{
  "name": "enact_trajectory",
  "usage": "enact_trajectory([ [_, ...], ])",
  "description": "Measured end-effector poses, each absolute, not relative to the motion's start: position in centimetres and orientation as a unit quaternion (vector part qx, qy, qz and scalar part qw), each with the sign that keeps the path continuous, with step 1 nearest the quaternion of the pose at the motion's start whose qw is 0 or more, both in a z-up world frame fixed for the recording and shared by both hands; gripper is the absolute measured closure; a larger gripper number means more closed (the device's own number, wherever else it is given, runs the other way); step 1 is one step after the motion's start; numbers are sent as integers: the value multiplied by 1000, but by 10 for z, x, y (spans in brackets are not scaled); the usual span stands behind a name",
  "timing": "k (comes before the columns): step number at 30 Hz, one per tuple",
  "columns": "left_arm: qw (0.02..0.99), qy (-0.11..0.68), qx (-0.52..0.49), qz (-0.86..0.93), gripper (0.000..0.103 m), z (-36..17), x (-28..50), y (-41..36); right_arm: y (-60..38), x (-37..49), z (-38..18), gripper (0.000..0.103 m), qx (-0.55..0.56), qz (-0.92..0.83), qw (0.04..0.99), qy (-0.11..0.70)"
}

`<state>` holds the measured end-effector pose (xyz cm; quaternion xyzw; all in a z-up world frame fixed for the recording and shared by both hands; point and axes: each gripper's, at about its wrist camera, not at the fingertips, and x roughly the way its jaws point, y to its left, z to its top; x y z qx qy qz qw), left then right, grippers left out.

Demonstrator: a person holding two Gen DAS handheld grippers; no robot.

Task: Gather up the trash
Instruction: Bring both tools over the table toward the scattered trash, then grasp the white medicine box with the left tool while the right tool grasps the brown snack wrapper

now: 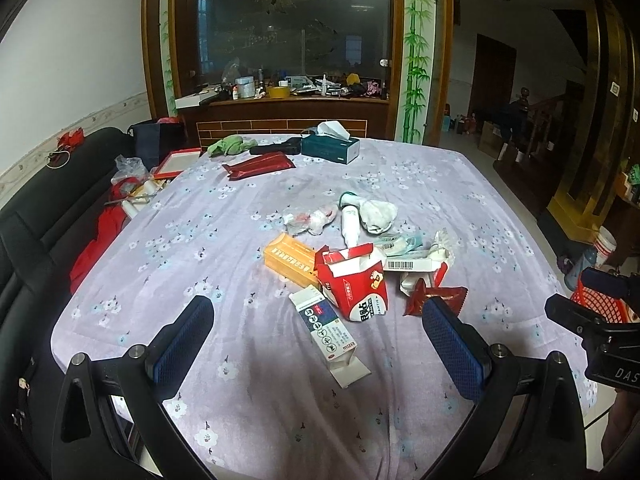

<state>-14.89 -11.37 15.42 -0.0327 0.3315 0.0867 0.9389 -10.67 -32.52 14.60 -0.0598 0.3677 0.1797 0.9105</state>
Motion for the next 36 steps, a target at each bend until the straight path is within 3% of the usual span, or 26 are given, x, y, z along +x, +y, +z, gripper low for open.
enact_trajectory([
  [25,927,366,-46,70,0,134,-132,-110,-323,-96,130,18,-61,176,898,398],
  [36,875,467,-108,59,2,79,-94,-81,-321,-90,119,19,-53,175,888,422],
])
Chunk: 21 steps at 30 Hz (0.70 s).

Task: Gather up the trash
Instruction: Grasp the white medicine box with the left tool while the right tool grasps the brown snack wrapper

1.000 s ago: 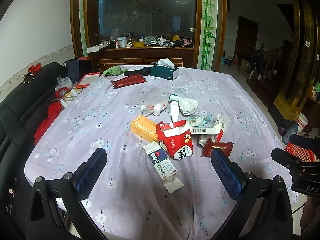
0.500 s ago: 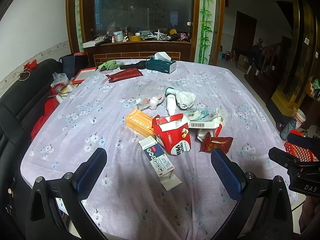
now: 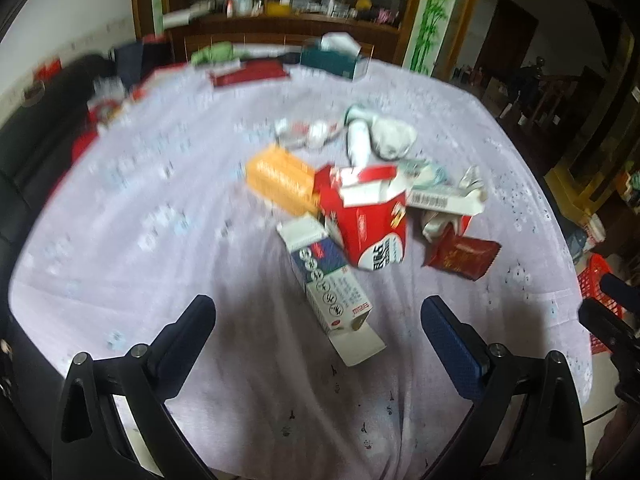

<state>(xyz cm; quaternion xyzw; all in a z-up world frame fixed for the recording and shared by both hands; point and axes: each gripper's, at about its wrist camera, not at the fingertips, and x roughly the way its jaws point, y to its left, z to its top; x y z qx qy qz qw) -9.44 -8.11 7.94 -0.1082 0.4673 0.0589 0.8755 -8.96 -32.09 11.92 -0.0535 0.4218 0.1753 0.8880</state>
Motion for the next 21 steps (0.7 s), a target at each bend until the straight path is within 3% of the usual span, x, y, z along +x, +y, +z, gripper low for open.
enact_trajectory([
  [5,855,498,-134,50,10,55,-77,-74,-318,-85,115,20,-51,180,883,431],
  [7,849,509,-131,46,17,46,-67,-75,-317,-80,112,25,-47,185,878,439],
  [14,827,545,-137,24,55,21,-37,-76,-296,-53,96,31,-72,249,845,468],
  [21,835,539,-108,-3,64,25,-52,-73,-282,-3,74,32,-68,281,817,499],
])
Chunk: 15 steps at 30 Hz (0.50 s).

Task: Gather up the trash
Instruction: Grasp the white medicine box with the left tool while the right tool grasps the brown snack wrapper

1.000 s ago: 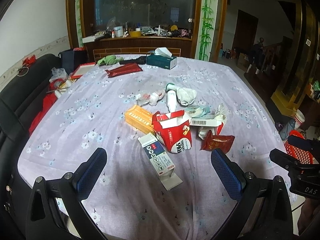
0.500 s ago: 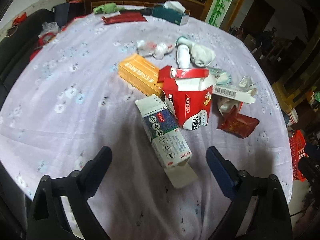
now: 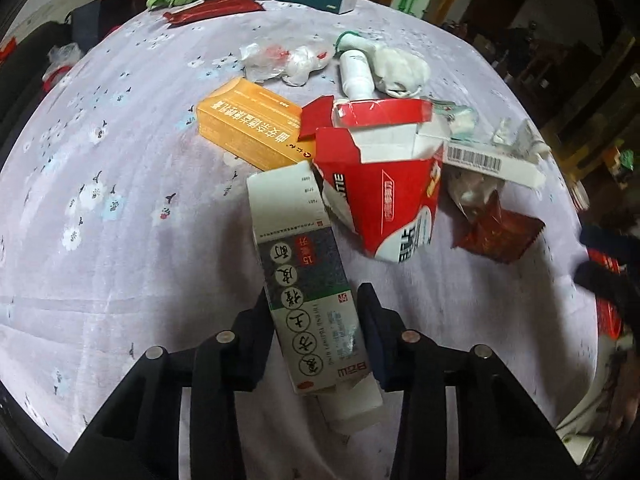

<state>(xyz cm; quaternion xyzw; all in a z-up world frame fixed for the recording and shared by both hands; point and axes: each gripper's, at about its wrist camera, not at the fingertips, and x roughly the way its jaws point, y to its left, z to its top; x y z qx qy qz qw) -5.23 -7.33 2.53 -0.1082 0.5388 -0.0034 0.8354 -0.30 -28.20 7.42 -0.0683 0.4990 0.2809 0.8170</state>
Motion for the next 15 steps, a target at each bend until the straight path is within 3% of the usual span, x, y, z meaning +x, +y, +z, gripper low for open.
enact_trajectory([
  [3,840,534,-97,-17,65,28,-62,-71,-276,21,57,32,-57,288,805,516],
  [11,840,532,-93,-40,64,26,-63,-63,-255,27,26,58,-68,296,780,547],
  [15,845,526,-80,-52,65,26,-65,-66,-249,10,29,66,-71,274,796,535],
])
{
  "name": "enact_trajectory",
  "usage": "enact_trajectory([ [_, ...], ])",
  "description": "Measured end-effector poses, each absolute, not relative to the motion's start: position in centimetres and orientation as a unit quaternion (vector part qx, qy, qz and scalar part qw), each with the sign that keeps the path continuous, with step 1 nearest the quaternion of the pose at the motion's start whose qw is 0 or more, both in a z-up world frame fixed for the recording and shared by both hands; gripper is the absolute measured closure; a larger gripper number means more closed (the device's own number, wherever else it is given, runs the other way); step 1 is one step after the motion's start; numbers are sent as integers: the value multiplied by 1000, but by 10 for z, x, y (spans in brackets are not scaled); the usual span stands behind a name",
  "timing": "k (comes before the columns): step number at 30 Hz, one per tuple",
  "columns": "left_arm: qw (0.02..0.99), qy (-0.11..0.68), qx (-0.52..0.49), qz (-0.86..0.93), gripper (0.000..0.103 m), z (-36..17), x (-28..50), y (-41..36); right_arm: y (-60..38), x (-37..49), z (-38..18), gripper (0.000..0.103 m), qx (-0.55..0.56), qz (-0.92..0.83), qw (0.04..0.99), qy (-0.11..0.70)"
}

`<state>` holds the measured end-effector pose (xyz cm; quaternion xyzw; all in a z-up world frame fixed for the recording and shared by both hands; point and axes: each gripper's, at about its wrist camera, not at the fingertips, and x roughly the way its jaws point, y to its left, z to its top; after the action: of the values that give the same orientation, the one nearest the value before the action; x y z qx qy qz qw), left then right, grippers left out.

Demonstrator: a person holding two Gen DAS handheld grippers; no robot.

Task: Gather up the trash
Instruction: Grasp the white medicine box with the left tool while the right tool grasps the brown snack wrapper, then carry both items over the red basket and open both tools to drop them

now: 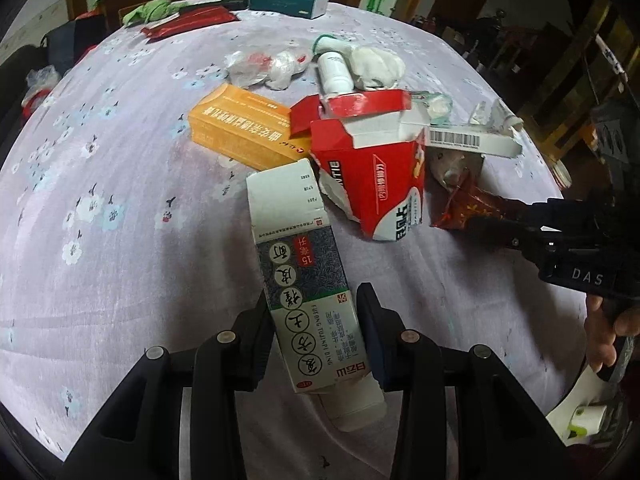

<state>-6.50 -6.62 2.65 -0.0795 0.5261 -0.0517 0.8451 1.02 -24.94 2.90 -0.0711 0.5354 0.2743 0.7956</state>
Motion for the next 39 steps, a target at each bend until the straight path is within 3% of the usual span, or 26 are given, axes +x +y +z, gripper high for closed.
enact_trajectory([
  [16,871,469,-5,-147,65,73,-80,-109,-320,-66,63,68,115,175,828,520],
  [20,870,455,24,-188,71,84,-78,-137,-343,-81,79,68,132,142,843,503],
  [39,840,421,87,-331,70,118,-69,-301,-515,-134,119,68,213,-12,875,434],
])
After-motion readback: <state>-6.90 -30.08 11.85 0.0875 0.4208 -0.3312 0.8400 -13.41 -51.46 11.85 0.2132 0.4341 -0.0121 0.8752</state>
